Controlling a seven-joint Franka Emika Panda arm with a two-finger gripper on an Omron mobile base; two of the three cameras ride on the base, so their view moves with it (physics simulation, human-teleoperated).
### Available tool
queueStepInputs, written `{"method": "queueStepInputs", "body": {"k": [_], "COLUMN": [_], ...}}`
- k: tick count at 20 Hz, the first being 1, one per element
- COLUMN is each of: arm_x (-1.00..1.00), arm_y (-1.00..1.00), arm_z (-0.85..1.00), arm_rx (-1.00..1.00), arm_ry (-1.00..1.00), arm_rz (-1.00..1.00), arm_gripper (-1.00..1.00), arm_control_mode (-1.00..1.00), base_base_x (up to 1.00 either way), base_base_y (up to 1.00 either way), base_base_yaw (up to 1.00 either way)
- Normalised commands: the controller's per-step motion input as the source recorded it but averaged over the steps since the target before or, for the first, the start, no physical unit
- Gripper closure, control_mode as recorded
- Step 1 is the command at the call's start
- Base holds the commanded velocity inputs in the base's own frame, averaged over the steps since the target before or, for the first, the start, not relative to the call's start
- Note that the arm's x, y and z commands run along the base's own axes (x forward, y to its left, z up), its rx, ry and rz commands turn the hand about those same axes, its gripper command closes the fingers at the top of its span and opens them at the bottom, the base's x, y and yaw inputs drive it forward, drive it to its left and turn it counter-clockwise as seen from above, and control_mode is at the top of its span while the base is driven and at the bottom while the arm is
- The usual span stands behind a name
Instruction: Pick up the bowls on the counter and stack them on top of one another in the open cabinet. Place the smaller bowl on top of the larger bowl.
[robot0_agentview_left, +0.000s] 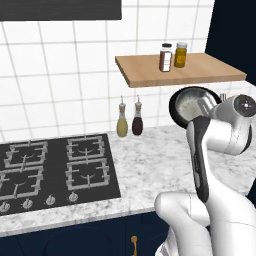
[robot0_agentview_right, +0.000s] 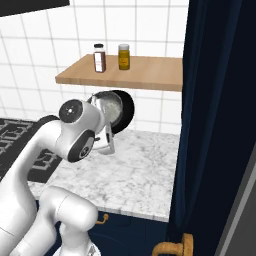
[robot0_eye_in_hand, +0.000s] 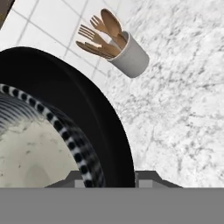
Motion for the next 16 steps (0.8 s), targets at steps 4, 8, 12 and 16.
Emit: {"method": "queueStepInputs", "body": {"k": [4, 8, 12, 16], "arm_x": [-0.35, -0.07, 0.00, 0.20], "arm_y": [0.00, -0.05, -0.20, -0.28], "arm_z": [1.00, 1.00, 0.87, 0.58], "arm_rx": [0.00, 0.00, 0.01, 0.02], "arm_ry": [-0.04, -0.06, -0.06, 0.00], "arm_rz": [-0.09, -0.12, -0.13, -0.11], "arm_gripper": [1.00, 1.00, 1.00, 1.00], "arm_control_mode": [-1.00, -1.00, -1.00, -1.00], "base_base_x": [0.00, 0.00, 0.00, 0.00], "base_base_y": [0.00, 0.00, 0.00, 0.00], "base_base_yaw": [0.00, 0.00, 0.00, 0.00]}}
